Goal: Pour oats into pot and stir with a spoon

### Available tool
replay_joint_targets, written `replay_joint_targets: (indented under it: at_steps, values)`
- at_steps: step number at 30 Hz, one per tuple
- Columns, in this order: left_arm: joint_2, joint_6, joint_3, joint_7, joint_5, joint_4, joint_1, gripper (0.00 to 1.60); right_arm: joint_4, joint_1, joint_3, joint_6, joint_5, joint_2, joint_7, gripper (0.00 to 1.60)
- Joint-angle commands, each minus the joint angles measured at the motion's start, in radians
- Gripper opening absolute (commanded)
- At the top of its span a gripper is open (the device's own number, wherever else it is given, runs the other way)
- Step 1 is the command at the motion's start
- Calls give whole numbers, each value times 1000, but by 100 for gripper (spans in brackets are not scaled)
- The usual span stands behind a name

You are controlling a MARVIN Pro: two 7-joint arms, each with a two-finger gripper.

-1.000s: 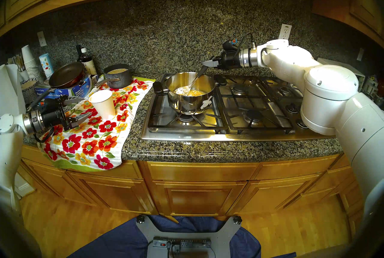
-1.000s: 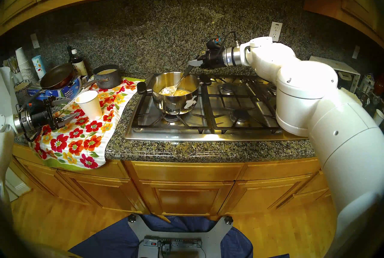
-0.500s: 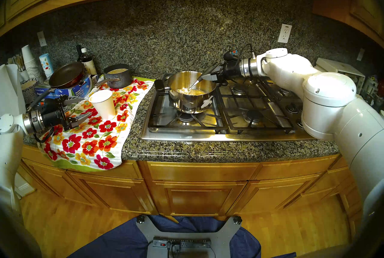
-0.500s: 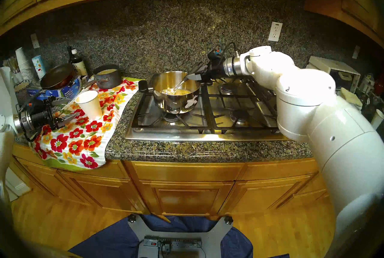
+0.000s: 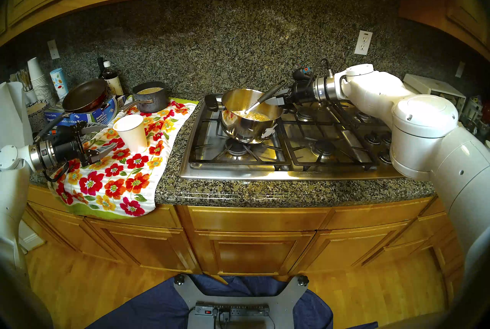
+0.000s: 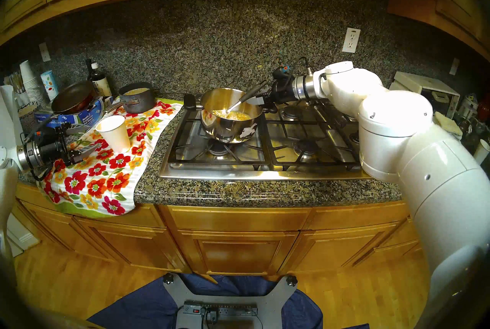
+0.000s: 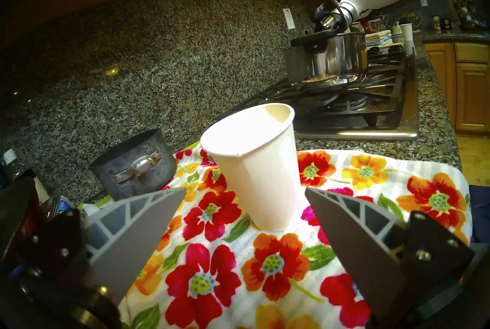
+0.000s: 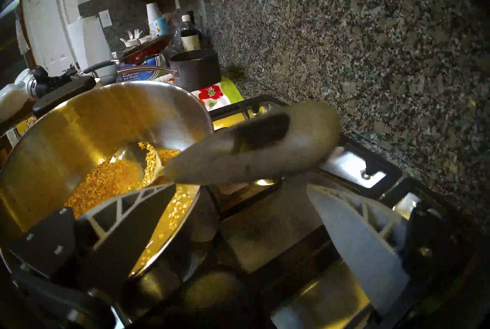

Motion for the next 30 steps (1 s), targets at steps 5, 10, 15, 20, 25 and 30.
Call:
replay_joint_targets:
  at_steps: [5, 10, 15, 20, 25, 30]
  values:
    - [15, 0, -18, 1, -12, -13, -23, 160, 7, 117, 42, 66, 31, -12, 48, 160]
    - [15, -1, -18, 2, -11, -13, -23, 160, 6, 155, 53, 98, 34, -25, 59, 160]
    - [15, 0, -18, 1, -12, -13, -23, 160, 8, 166, 58, 121, 31, -27, 70, 160]
    - [15, 0, -19, 1, -13, -14, -24, 160, 10, 172, 57, 139, 28, -15, 87, 160]
    - [15, 0, -19, 1, -13, -14, -24, 160, 10, 184, 71, 152, 40, 1, 100, 160]
    - [15, 0, -19, 1, -12, -14, -24, 160, 10, 202, 104, 172, 66, 12, 109, 160]
